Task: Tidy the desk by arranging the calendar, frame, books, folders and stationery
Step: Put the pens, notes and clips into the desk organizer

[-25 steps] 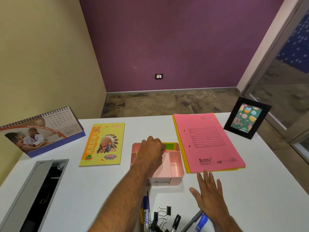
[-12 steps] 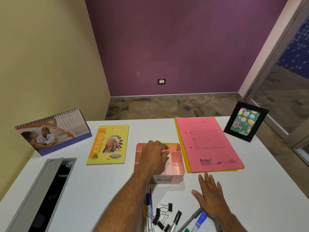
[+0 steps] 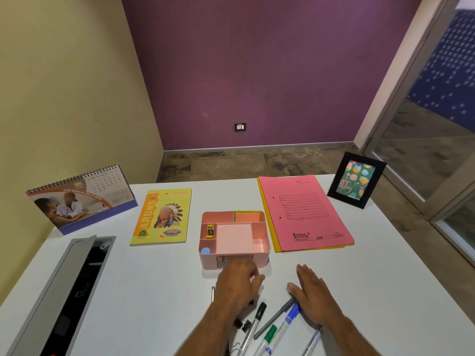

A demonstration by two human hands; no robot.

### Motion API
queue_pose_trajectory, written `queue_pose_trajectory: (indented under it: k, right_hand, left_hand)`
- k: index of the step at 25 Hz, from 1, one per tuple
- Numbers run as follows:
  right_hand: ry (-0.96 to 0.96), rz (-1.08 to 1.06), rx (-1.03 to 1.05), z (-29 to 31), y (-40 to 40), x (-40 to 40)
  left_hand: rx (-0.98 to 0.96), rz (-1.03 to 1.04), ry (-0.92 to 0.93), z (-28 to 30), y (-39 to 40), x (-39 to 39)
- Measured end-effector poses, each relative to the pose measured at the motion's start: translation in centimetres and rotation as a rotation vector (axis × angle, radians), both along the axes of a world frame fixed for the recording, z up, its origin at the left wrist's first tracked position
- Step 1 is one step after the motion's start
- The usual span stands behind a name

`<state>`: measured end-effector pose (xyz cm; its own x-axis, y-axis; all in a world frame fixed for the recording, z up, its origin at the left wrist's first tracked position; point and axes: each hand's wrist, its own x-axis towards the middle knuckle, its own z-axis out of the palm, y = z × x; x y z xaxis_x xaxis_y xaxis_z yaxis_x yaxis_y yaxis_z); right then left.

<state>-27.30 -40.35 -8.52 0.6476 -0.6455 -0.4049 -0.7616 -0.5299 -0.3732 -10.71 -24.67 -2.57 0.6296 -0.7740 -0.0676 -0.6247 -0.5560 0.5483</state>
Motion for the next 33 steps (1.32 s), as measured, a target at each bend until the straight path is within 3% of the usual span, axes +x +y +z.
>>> queue_pose_trajectory:
  k: [6,13,21,26,30,33]
  right_hand:
    - [-0.214,-0.169,0.040,1.6,2.5,-0.1]
    - [-0.515,-0.369,0.109,4.6,6.0,1.8]
    - [-0.617,-0.371,0.355,7.1,6.5,4.3]
    - [-0.903,-0.401,0.226,10.5,5.1,6.2]
    - [-1.097,-0.450,0.073,12.5,2.5,7.7]
    - [-1.033,-0.363,-0.017,12.4,1.7,8.6]
  left_hand:
    - [0.313,-0.007,0.043,-2.3,2.8,-4.3]
    - [0.343,-0.013,-0.100,-3.1,3.4,-5.4]
    - [-0.121,0.095,0.037,0.4,2.0,-4.3]
    - [-0.286,0.182,0.290,2.1,2.4,-3.0]
    - [-0.027,0.079,0.310,0.1,3.9,-2.6]
    - [0.260,-0.097,0.329,-0.8,4.8,-3.4]
